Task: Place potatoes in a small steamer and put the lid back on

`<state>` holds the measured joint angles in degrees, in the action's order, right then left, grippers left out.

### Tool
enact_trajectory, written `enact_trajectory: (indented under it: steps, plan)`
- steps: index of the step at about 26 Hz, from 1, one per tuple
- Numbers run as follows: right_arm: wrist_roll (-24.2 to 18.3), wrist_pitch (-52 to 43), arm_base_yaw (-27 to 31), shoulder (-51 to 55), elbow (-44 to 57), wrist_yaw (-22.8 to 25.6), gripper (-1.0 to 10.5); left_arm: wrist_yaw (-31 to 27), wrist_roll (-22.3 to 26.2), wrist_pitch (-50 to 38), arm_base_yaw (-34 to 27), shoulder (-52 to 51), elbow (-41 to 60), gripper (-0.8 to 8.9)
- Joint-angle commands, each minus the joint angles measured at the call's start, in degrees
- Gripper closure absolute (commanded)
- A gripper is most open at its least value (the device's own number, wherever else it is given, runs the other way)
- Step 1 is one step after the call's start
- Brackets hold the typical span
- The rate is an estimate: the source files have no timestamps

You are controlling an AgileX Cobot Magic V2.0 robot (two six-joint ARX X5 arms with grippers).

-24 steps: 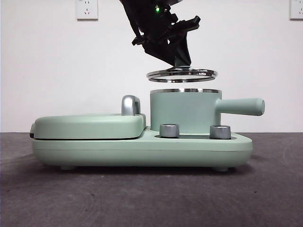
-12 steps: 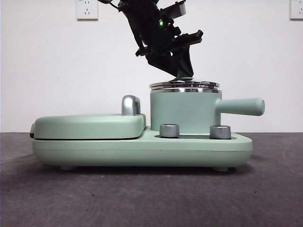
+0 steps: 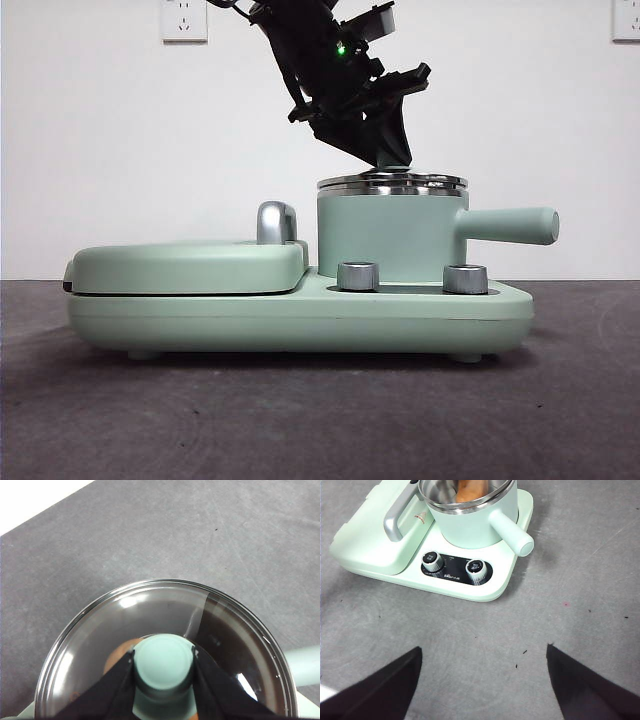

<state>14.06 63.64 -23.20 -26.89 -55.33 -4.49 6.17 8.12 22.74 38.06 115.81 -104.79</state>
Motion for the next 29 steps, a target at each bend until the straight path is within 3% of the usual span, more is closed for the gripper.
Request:
enact_trajectory:
  steps: [1, 13, 16, 23, 29]
  plan:
    - [0.9, -0.3, -0.3, -0.3, -0.4, 0.0, 5.5, 0.3, -0.2, -1.0, 0.6, 0.9, -1.3, 7.99]
    - [1.0, -0.1, -0.3, -0.3, -0.4, 0.0, 5.5, 0.2, 3.5, -0.3, 1.3, 3.0, -1.3, 7.74]
    - [0.9, -0.1, -0.3, -0.3, -0.4, 0.0, 5.5, 0.2, 3.4, -0.7, 1.3, 3.0, -1.3, 5.85]
    - [0.9, -0.1, -0.3, -0.3, -0.4, 0.0, 5.5, 0.2, 3.2, -1.8, 1.3, 3.0, -1.4, 5.53]
    - [0.9, -0.1, -0.3, -0.3, -0.4, 0.0, 5.5, 0.2, 2.6, -0.4, 1.3, 2.3, -4.0, 3.5]
